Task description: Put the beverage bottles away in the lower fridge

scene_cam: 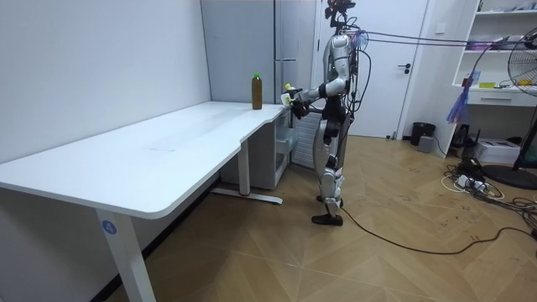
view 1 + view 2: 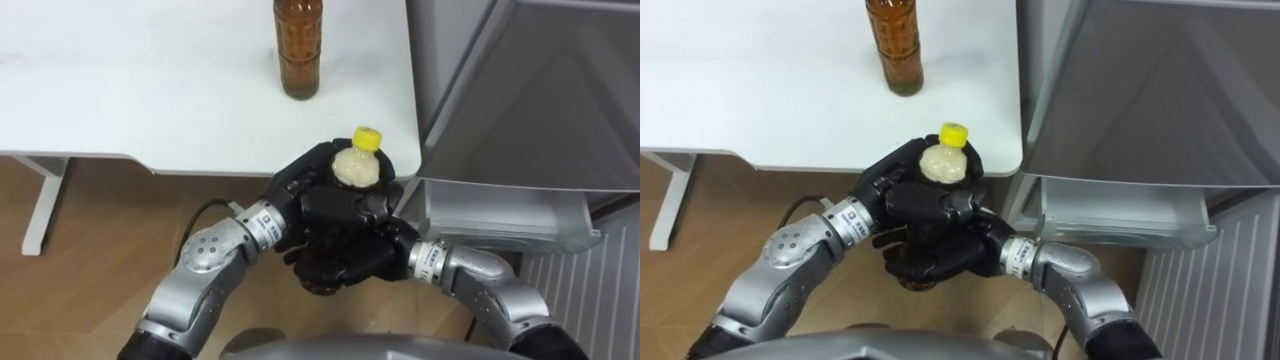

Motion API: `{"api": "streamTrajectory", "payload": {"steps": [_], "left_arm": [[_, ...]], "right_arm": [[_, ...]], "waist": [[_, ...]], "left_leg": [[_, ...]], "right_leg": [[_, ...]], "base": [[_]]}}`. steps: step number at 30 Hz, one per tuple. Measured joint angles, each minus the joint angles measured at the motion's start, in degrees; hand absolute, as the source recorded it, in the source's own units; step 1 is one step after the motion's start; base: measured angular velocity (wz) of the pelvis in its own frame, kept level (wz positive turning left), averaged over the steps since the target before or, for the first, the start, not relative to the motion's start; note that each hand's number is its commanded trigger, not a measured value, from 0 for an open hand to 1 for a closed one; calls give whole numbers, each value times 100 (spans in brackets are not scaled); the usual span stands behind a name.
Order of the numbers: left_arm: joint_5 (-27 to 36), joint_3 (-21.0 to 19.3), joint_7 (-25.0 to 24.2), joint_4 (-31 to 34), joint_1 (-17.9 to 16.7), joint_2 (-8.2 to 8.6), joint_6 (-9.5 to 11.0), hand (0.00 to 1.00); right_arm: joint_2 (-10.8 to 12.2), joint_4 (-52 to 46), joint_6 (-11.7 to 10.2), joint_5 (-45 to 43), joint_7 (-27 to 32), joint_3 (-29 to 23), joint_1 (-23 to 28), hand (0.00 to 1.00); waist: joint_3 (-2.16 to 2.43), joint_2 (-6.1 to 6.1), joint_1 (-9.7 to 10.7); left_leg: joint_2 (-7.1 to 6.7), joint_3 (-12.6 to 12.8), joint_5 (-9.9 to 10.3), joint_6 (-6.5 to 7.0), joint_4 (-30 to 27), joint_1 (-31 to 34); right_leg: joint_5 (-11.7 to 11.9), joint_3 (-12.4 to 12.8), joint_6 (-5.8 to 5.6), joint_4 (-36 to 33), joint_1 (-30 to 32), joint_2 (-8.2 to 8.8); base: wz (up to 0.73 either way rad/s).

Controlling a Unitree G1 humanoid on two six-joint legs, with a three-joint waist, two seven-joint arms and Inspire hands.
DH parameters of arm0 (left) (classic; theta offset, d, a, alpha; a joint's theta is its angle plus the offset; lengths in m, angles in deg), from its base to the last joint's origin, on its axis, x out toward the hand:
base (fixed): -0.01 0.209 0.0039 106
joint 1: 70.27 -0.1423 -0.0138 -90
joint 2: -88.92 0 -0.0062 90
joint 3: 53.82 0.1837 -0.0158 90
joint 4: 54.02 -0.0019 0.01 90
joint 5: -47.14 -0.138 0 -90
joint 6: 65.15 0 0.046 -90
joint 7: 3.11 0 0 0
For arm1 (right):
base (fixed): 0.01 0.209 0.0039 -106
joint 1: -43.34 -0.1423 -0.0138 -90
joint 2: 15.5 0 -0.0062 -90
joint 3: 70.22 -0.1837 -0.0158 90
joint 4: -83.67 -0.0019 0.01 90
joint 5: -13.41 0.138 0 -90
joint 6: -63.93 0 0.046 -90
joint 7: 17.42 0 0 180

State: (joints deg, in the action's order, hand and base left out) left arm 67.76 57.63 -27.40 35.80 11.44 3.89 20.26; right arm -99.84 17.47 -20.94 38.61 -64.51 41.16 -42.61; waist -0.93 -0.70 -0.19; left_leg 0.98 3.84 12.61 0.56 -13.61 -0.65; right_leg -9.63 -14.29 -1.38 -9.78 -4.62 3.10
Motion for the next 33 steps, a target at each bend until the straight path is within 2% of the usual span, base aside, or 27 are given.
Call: {"api": "streamTrajectory", "payload": {"steps": [9, 10, 11, 13, 14, 15, 16, 24, 33], "left_arm": [[211, -66, 5, -49, 0, 98, -11, 100], [233, -62, 6, -50, 0, 99, -10, 95], [232, -51, 9, -50, 1, 108, -10, 81], [232, -42, 17, -50, 1, 110, -10, 36], [237, -45, 29, -50, 1, 115, -10, 25], [248, -53, 43, -50, 0, 130, -10, 6], [253, -57, 45, -50, 1, 131, -11, 0], [459, -61, 94, -52, 1, 62, -10, 0], [458, -49, 111, -52, 2, -49, -9, 0]], "right_arm": [[-52, -45, -46, -19, 2, 47, 0, 100], [-51, -45, -46, -19, 6, 47, 0, 100], [-47, -45, -40, -20, 25, 53, 0, 100], [-47, -45, -31, -17, 46, 71, 0, 100], [-44, -45, -31, -1, 64, 80, 0, 100], [-43, -45, -31, 6, 69, 77, 0, 100], [-43, -45, -32, 7, 69, 75, 0, 100], [-86, -45, -18, 6, 71, 80, 0, 100], [-158, -44, 0, 6, 72, 167, 0, 100]], "waist": [[9, 55, 0], [9, 55, -1], [9, 54, -1], [6, 51, -1], [5, 49, 0], [5, 48, -1], [4, 46, -1], [-21, 7, -3], [-22, 4, -6]], "left_leg": [[1, -18, 0, 0, -2, -9], [0, -18, 0, 0, -2, -10], [0, -18, 0, 0, -3, -12], [0, -18, 0, 0, -3, -13], [1, -18, 0, 0, -4, -13], [0, -18, 0, 0, -4, -13], [0, -18, 0, 0, -4, -14], [1, -18, 0, 0, -3, -10], [1, 2, 0, 0, -1, 0]], "right_leg": [[0, 4, 0, -1, -10, 0], [0, 5, 0, -2, -11, 0], [0, 5, 0, -3, -13, 0], [0, 7, 0, -3, -14, 0], [0, 7, 0, -2, -13, 0], [0, 7, 0, -2, -13, 0], [0, 7, 0, -2, -13, 0], [0, 6, 0, -2, -9, -1], [0, 15, 0, -2, -7, -2]], "base": [[0], [0], [0], [0], [0], [0], [0], [0], [0]]}}
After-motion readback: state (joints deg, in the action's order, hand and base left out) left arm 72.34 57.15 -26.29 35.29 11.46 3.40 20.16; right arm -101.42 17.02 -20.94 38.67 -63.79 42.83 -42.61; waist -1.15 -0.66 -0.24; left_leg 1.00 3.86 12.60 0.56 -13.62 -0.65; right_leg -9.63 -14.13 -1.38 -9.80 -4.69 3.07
